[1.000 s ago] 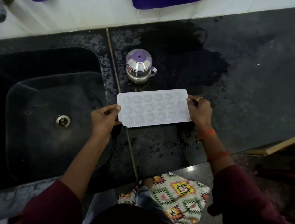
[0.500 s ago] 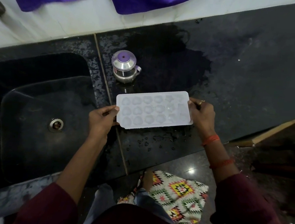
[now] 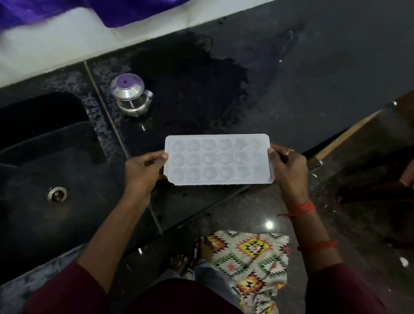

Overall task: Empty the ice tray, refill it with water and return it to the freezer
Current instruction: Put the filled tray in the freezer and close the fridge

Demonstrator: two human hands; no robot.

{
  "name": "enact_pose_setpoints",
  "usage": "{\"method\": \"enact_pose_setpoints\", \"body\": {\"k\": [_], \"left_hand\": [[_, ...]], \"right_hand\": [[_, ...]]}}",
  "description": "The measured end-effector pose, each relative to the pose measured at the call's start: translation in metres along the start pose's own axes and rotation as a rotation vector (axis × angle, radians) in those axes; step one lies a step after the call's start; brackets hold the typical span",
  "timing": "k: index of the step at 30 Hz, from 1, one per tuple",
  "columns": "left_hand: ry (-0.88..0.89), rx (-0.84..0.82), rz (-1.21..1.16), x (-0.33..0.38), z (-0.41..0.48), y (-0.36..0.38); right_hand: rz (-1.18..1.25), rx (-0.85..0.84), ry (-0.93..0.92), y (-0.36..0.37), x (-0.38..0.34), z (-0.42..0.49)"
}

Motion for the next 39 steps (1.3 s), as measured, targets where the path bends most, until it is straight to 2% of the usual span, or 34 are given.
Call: {"method": "enact_pose_setpoints", "body": {"k": [9, 21, 28, 39], "left_hand": [[-0.012, -0.282, 0.132, -0.002, -0.027, 0.052], [-0.026, -0.683, 0.352, -0.038, -0.105, 0.136], [-0.018, -0.951, 0.467, -0.08, -0.194, 0.205], [-0.089, -1.278, 0.655, -0.188, -0.371, 0.287]], "right_hand": [[0.1, 0.202, 0.21, -0.055, 0.07, -0.091], [0.289, 0.501, 0.492, -0.112, 0.16, -0.25], [0.36, 0.757, 0.626, -0.158, 0.216, -0.358], [0.511, 1.148, 0.795, -0.216, 0.288, -0.536]]}}
Point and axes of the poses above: each hand's wrist, its own z-axis towards the middle knuckle, its own y-axis out of the palm, x = y × z, the point moved 10 cm from there along z, towards the middle knuckle, and after that the axes turned 11 degrees about -z, right-handed, at the moved point
